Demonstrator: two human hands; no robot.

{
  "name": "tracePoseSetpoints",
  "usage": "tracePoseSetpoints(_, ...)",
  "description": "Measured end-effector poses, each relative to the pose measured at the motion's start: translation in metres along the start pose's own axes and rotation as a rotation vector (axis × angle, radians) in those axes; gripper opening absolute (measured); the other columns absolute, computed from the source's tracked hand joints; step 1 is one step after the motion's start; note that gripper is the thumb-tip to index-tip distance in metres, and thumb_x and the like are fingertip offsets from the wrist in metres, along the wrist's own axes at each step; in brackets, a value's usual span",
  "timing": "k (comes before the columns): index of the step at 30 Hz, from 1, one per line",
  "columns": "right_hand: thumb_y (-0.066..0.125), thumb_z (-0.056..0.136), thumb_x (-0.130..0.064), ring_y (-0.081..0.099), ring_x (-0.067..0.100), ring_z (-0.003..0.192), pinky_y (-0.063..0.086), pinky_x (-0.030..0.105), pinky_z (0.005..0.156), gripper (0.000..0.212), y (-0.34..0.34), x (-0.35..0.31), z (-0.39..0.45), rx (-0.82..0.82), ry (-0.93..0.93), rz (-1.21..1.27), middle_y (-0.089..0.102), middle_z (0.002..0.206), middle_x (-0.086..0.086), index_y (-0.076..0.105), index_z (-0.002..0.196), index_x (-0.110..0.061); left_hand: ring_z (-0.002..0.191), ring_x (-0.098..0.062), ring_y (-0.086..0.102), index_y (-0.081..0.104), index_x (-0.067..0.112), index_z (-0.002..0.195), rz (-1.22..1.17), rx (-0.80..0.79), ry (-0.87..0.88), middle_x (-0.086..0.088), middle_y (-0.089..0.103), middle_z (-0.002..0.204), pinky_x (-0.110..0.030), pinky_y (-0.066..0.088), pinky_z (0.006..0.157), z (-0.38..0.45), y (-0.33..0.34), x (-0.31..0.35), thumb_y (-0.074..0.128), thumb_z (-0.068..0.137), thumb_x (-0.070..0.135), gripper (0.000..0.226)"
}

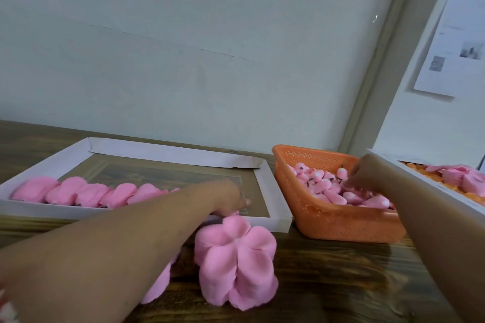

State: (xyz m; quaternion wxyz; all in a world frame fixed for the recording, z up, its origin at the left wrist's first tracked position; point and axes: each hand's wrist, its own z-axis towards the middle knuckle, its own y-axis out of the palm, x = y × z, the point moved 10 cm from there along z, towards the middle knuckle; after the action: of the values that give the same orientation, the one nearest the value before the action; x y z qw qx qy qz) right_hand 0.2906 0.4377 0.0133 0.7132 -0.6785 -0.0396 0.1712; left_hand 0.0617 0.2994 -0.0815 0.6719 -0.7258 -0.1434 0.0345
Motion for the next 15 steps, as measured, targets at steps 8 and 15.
tracePoseSetpoints(8,0.069,0.08,-0.031,0.057,0.022,0.109,0.047,0.026,0.087,0.072,0.046,-0.013,0.011,-0.14,-0.028,-0.374,0.056,0.126,0.011,0.035,0.136,-0.002,0.113,-0.029,0.054,0.047,0.011,0.134,-0.151,-0.001,0.019,-0.013,0.058,0.127,-0.032,0.042,0.095,-0.009,-0.005,0.002,0.035,0.103,0.036,0.042)
tracePoseSetpoints(15,0.054,0.09,-0.037,0.054,0.02,0.113,0.043,0.023,0.087,0.052,0.051,-0.026,0.011,-0.145,-0.085,-0.45,0.053,0.129,0.011,0.047,0.132,-0.007,0.121,-0.025,0.049,0.054,0.023,0.131,-0.086,0.282,0.124,-0.005,0.054,0.133,-0.037,0.04,0.095,-0.026,-0.05,0.007,0.049,0.096,0.036,0.038)
